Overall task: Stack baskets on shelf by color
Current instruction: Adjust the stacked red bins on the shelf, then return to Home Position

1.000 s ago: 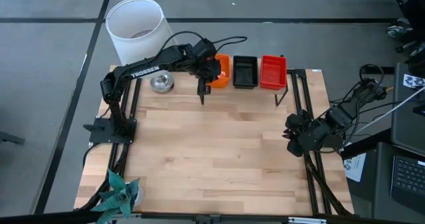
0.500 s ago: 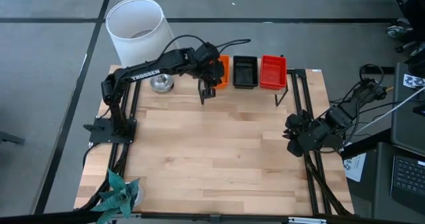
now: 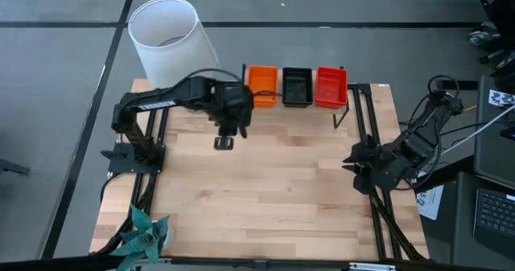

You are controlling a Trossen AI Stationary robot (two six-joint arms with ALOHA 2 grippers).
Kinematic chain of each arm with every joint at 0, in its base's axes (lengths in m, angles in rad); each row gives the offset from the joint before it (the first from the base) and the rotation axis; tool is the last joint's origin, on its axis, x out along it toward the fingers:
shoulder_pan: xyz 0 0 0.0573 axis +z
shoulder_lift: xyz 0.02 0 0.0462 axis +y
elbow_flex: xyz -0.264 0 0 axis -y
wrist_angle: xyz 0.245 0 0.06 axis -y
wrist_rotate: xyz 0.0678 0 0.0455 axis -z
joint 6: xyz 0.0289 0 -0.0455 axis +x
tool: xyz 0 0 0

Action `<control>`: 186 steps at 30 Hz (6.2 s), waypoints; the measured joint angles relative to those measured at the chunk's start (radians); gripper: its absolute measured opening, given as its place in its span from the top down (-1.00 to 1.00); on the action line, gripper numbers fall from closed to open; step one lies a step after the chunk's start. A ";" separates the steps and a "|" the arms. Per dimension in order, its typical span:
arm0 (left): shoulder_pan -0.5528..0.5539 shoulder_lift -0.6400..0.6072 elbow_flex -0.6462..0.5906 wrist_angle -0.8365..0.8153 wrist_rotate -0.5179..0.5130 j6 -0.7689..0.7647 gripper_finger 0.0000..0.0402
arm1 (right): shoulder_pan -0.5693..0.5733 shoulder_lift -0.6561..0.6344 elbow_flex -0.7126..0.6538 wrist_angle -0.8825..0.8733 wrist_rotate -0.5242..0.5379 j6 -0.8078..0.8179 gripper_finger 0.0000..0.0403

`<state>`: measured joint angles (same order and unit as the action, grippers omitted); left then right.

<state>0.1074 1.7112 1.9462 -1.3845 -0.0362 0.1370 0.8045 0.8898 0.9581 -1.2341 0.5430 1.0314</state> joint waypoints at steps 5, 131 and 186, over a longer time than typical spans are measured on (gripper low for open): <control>-0.034 -0.068 -0.098 0.040 -0.003 -0.020 0.58 | 0.003 -0.003 0.000 -0.028 0.361 0.099 0.57; -0.099 -1.384 -1.938 1.685 0.034 -0.337 0.58 | -0.985 -0.572 -0.540 0.806 -0.688 -0.672 0.57; -0.099 -1.384 -1.938 1.683 0.034 -0.337 0.58 | -0.578 -0.845 -0.951 1.378 -0.465 -0.889 0.57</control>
<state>0.0081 0.3267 0.0086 0.2989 -0.0025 -0.1997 0.2260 0.0444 0.0071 0.1444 0.0784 0.1421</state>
